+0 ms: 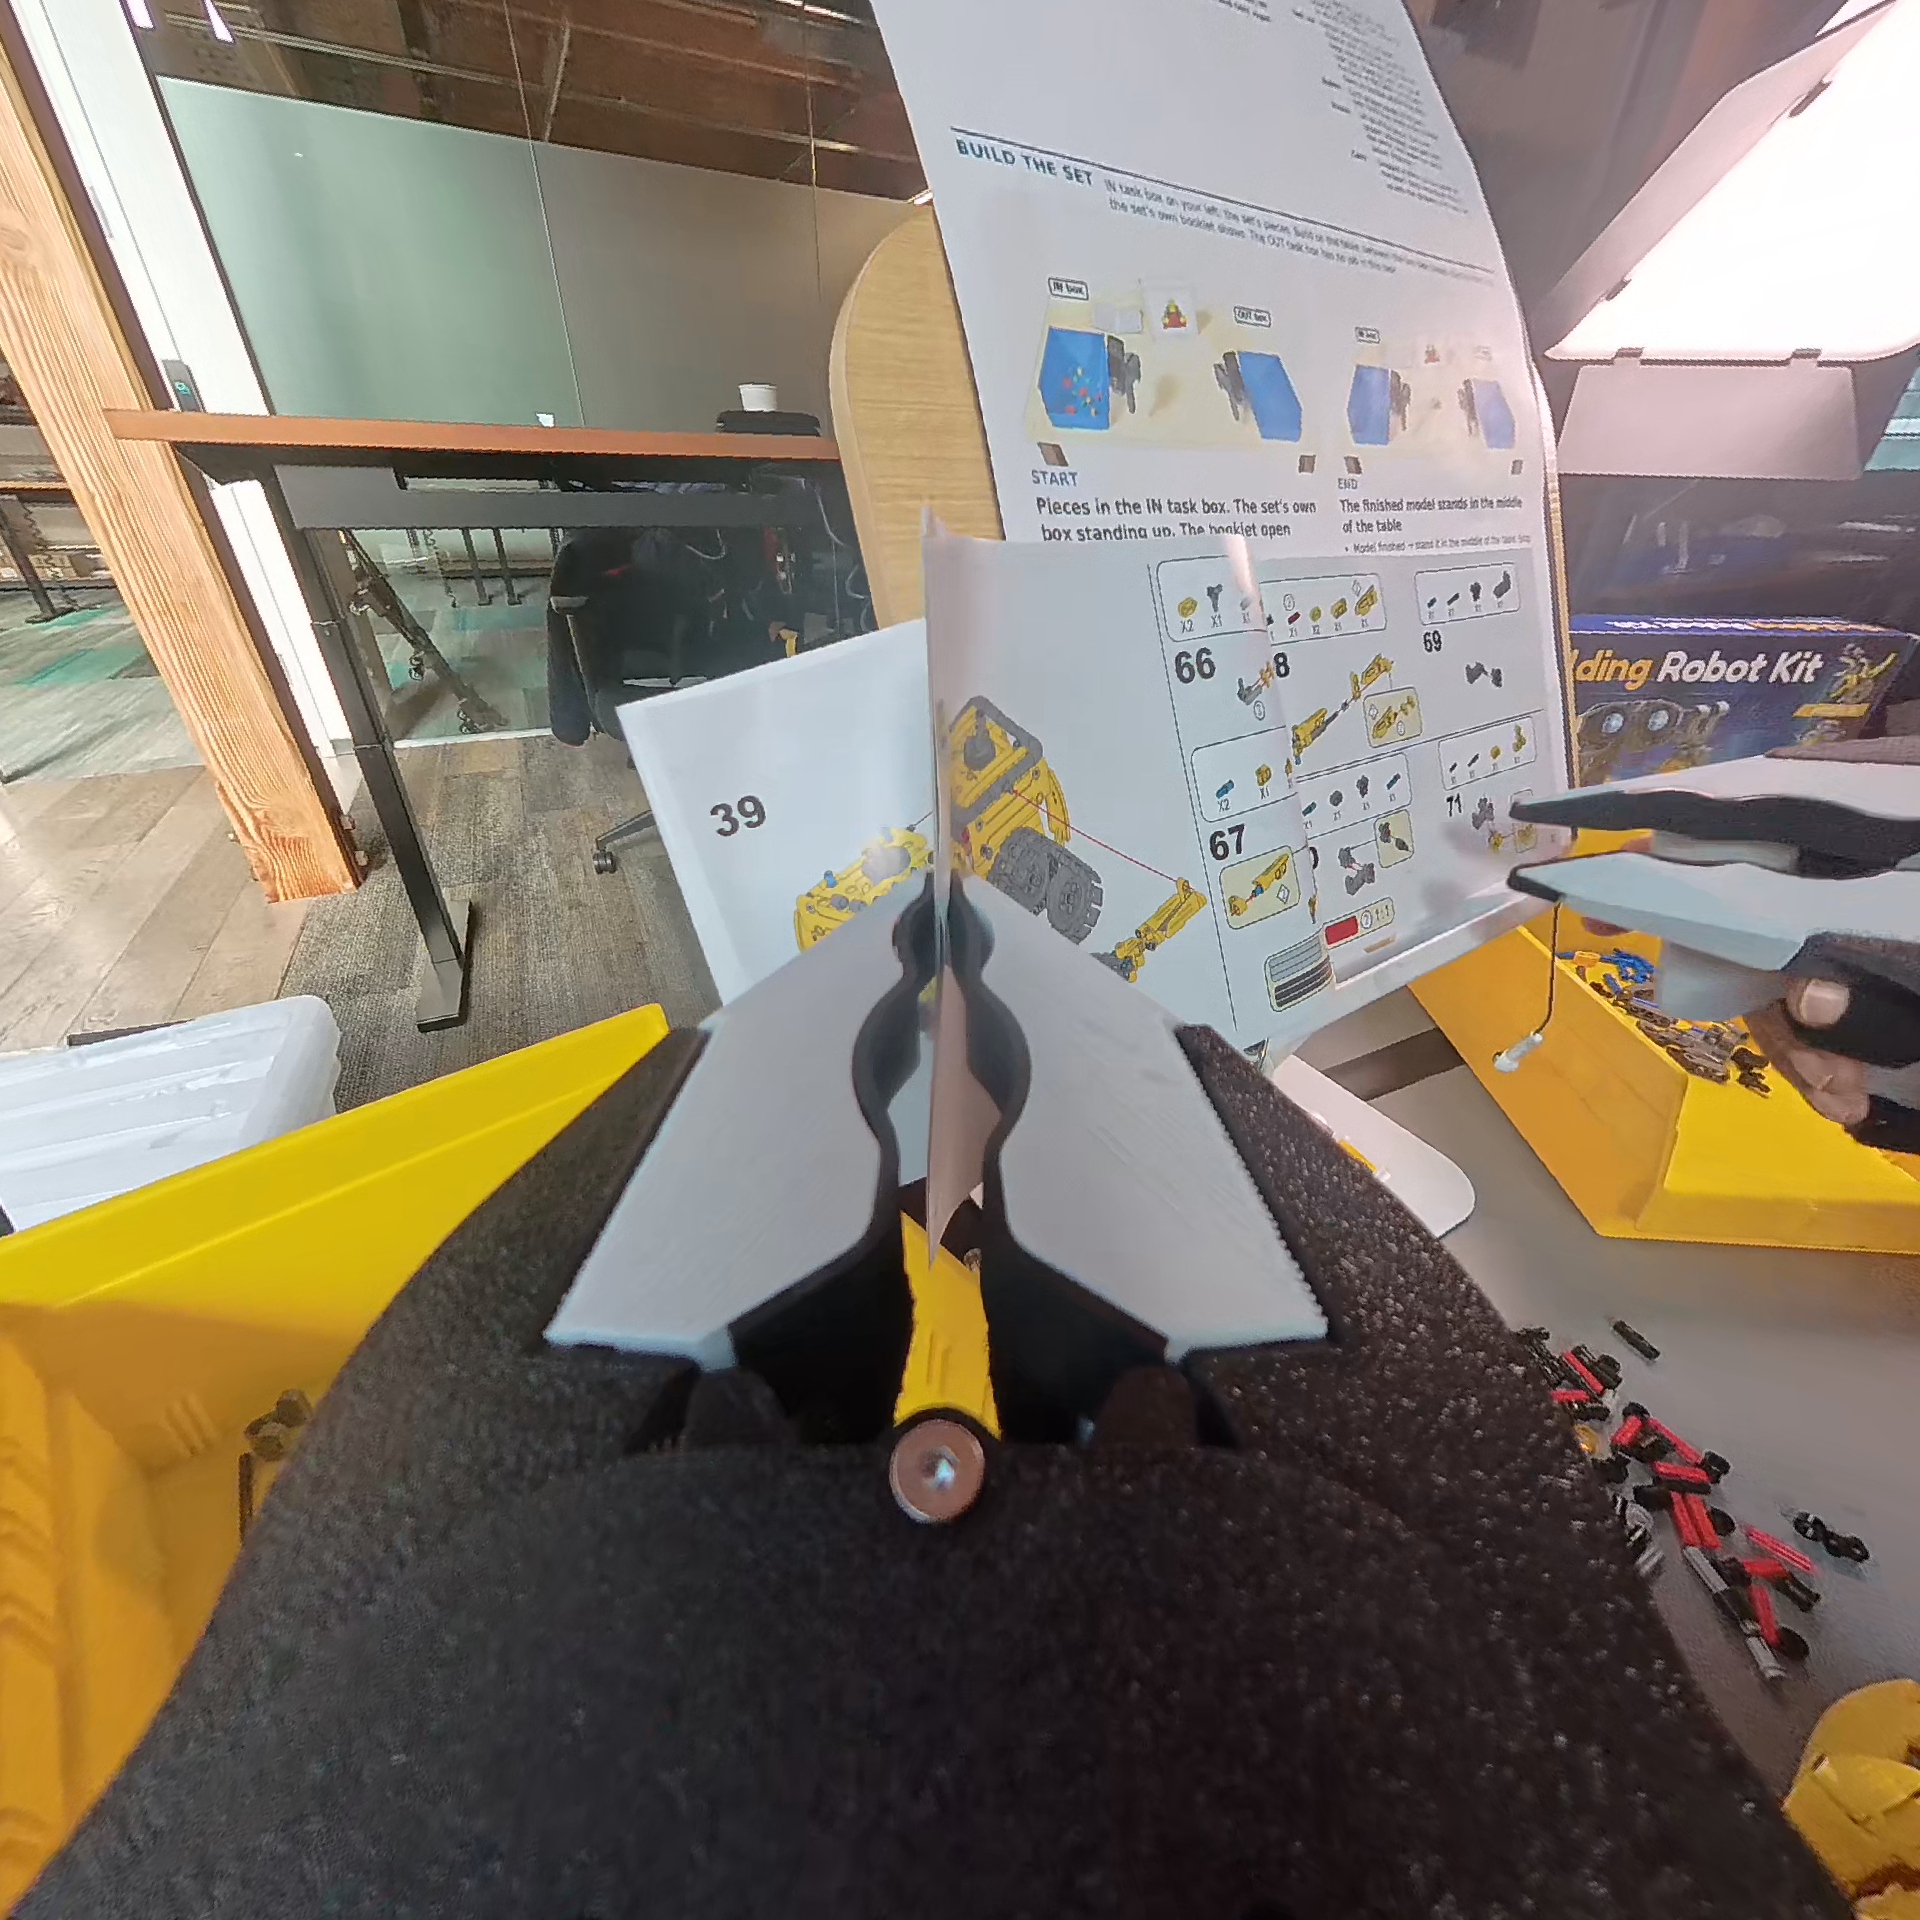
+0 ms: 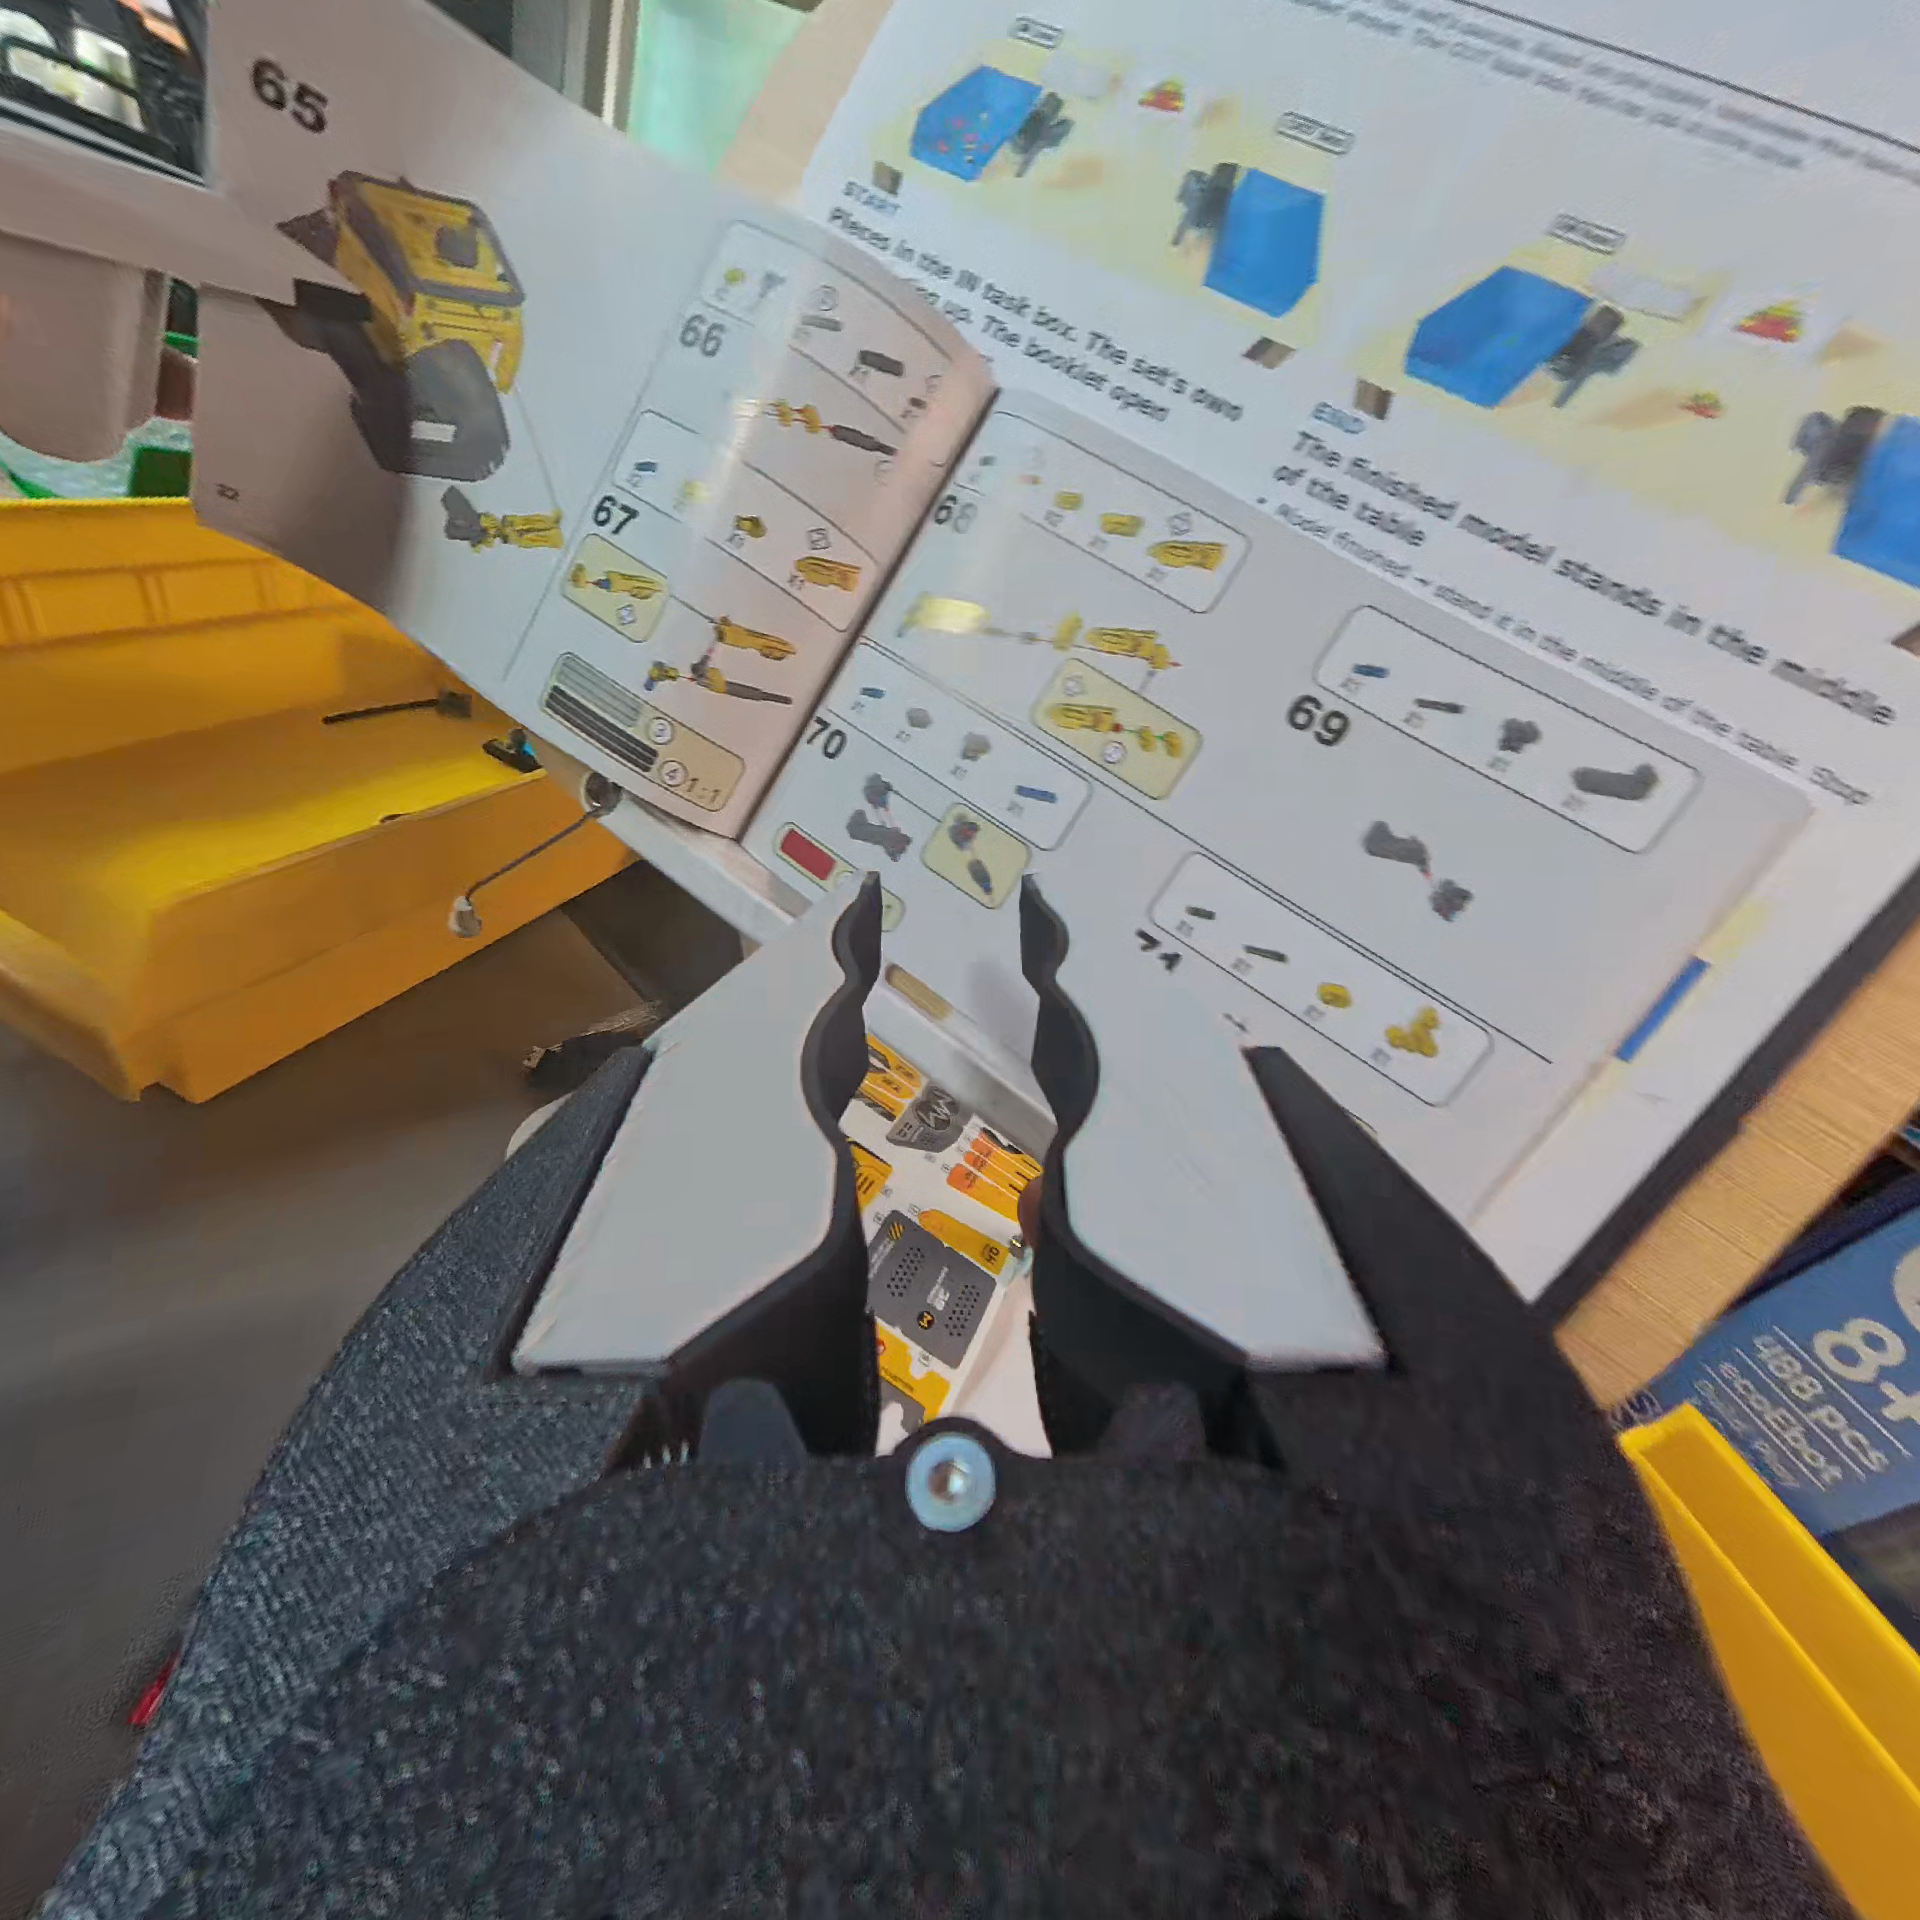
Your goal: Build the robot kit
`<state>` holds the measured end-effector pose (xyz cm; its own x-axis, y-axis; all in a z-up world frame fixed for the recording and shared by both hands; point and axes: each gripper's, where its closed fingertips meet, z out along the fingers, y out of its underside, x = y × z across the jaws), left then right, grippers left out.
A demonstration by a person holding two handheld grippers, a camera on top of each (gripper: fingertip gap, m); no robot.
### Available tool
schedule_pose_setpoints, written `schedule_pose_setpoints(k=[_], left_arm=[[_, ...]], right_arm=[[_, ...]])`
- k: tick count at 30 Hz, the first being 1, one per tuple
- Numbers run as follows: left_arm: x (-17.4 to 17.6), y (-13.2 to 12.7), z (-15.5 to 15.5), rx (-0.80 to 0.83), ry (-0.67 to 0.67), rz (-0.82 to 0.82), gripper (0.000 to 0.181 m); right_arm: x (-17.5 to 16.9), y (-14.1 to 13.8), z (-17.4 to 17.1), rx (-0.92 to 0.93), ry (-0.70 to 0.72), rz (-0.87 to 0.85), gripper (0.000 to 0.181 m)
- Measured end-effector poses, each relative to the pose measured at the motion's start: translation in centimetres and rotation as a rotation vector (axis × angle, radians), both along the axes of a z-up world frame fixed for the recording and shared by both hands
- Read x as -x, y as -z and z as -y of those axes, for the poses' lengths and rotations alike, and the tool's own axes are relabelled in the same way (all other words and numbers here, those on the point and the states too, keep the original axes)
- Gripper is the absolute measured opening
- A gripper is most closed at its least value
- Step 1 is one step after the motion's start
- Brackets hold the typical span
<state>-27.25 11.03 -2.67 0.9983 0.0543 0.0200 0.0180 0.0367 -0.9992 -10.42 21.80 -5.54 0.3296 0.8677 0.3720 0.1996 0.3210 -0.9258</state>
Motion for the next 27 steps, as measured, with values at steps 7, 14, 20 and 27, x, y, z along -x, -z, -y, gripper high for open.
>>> schedule_pose_setpoints(k=[7,14,20,27], left_arm=[[0.0,-0.2,0.2,-0.004,0.012,0.016,0.000],[-0.1,-0.5,0.6,-0.020,0.059,0.055,0.005],[-0.2,0.1,0.4,0.011,0.079,0.073,0.000],[0.1,0.5,0.2,0.030,0.056,0.067,0.000]], right_arm=[[6.5,1.4,2.5,-0.019,0.046,0.074,0.035],[7.5,1.9,1.8,-0.134,0.180,0.121,0.047],[7.2,2.0,2.1,-0.085,0.134,0.110,0.049],[6.1,2.0,1.6,-0.034,0.130,0.113,0.058]])
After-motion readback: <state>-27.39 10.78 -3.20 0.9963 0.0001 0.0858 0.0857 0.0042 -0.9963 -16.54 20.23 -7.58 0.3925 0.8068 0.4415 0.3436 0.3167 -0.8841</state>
